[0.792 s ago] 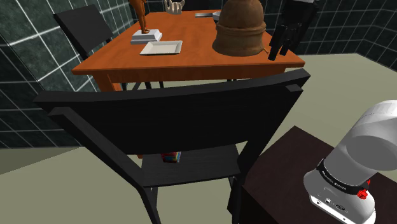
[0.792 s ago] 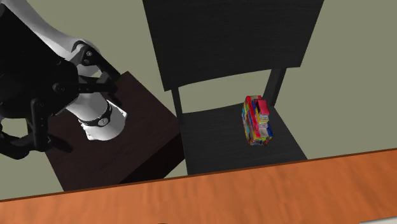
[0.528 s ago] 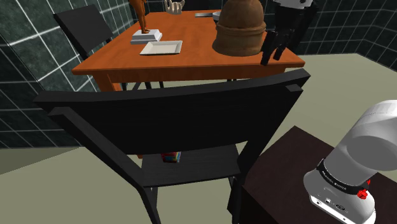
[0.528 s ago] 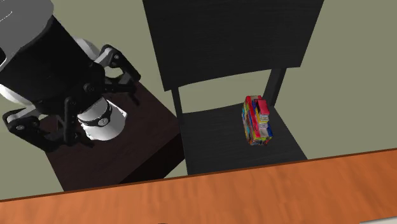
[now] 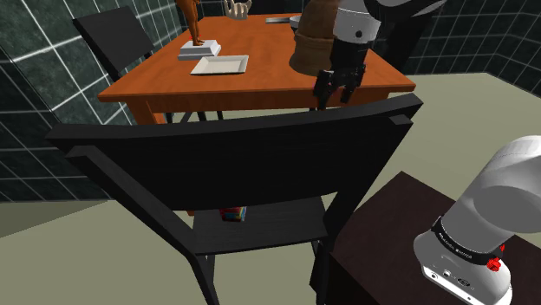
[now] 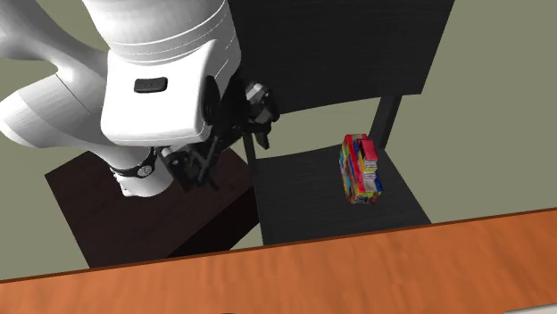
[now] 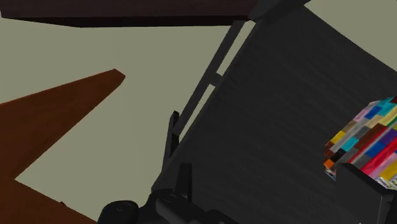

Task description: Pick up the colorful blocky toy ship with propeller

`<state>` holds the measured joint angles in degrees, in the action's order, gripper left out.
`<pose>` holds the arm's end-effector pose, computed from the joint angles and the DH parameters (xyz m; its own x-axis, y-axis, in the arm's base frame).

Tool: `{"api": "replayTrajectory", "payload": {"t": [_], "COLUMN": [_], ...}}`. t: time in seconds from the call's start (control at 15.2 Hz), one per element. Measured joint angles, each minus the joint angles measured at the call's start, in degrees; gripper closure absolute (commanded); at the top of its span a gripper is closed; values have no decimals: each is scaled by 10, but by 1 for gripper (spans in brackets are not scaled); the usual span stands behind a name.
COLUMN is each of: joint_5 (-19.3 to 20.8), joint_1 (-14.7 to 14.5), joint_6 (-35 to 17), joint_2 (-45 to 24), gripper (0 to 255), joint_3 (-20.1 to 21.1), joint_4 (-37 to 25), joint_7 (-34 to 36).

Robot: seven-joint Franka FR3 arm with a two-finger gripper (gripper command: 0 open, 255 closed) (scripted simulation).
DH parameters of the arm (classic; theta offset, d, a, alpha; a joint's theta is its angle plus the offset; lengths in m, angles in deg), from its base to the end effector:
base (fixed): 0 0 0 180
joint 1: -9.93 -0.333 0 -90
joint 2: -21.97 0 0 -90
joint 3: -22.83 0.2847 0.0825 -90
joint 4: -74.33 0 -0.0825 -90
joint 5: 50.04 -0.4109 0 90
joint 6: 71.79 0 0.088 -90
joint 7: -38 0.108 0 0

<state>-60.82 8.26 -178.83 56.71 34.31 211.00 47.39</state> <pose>0.4093 0.1155 0.5046 0.9976 -0.0155 0.0679 -0.0099 -0.9966 -0.0822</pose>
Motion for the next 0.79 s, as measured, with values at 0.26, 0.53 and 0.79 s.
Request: {"api": "replayTrajectory", "payload": {"t": [0.26,0.53,0.79], "joint_5": [-9,1,35], "joint_1": [-2,4,14], "joint_6": [-55,-97,-140], "joint_2": [-53,-120,-214], "gripper": [0,0,0], "joint_3": [55,103,155], "joint_4": [-3,-29,-78], "joint_7": [77,151,242]}}
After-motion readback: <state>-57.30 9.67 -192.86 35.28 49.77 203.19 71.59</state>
